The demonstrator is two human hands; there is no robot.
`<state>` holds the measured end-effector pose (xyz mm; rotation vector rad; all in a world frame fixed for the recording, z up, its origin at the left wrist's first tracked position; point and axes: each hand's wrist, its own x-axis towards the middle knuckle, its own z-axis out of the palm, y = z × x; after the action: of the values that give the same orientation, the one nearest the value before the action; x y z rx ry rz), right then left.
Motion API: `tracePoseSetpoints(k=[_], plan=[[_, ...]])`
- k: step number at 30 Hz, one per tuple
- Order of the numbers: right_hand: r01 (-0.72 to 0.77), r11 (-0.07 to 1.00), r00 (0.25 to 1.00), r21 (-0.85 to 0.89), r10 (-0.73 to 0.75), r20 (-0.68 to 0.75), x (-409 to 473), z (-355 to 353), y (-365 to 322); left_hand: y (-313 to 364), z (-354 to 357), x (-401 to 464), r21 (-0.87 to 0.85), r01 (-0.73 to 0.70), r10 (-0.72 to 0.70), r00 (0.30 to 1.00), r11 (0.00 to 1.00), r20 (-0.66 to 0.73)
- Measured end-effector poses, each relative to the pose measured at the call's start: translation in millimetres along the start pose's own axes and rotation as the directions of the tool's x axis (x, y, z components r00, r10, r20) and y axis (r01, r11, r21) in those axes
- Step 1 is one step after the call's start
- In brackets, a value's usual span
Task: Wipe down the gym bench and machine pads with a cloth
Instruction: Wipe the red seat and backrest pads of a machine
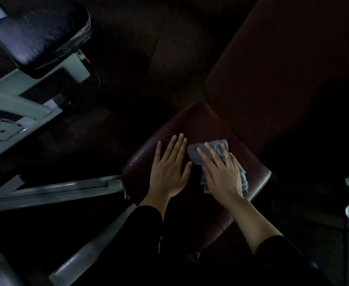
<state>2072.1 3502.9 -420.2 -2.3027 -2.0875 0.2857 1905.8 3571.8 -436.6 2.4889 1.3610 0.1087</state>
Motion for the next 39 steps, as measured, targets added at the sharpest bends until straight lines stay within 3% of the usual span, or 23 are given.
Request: tracePoseSetpoints(k=[2, 8, 10, 14, 16, 21, 23, 28, 30, 34, 39], plan=[[-0.015, 1.0, 1.0, -0.012, 0.015, -0.008, -14, -6, 17, 1, 0, 0, -0.006, -0.001, 0.001, 1.0, 1.0, -0.005], [-0.41, 0.906, 0.906, 0.11, 0.418, -0.065, 25, -7, 1, 2, -2, 1, 0.008, 0.014, -0.014, 1.0, 1.0, 0.013], [-0.406, 0.903, 0.911, 0.139, 0.412, -0.015, 34, -4, -15, 2, -1, 0, 0.006, 0.015, -0.015, 1.0, 1.0, 0.01], [-0.157, 0.985, 0.987, 0.069, 0.158, -0.009, 15, -7, -9, 1, -1, 0, 0.011, 0.012, -0.013, 1.0, 1.0, 0.021], [-0.11, 0.993, 0.994, 0.031, 0.11, 0.008, 3, -10, 7, 1, -2, 0, 0.002, 0.012, -0.012, 1.0, 1.0, 0.024], [-0.369, 0.923, 0.925, 0.105, 0.376, -0.058, 22, -7, 9, 2, -3, 1, -0.025, 0.021, -0.021, 0.999, 0.999, 0.027], [-0.405, 0.903, 0.908, 0.14, 0.416, -0.056, 33, -4, -9, 1, -3, 1, -0.02, 0.019, -0.018, 0.999, 1.0, 0.033], [-0.134, 0.989, 0.988, 0.067, 0.139, -0.073, 30, -6, -7, -5, -8, 1, -0.136, 0.034, -0.039, 0.999, 0.99, -0.032], [-0.081, 0.995, 0.993, 0.054, 0.085, -0.076, 33, -9, 0, -16, -14, 4, -0.082, 0.071, -0.075, 0.996, 0.994, -0.047], [0.106, 0.994, 0.994, 0.011, -0.105, -0.042, 61, -9, -6, -42, -22, 11, -0.04, 0.169, -0.165, 0.983, 0.985, 0.085], [0.147, 0.989, 0.989, 0.016, -0.147, -0.025, 83, -10, -15, -41, -20, 12, -0.006, 0.186, -0.185, 0.979, 0.983, 0.092]])
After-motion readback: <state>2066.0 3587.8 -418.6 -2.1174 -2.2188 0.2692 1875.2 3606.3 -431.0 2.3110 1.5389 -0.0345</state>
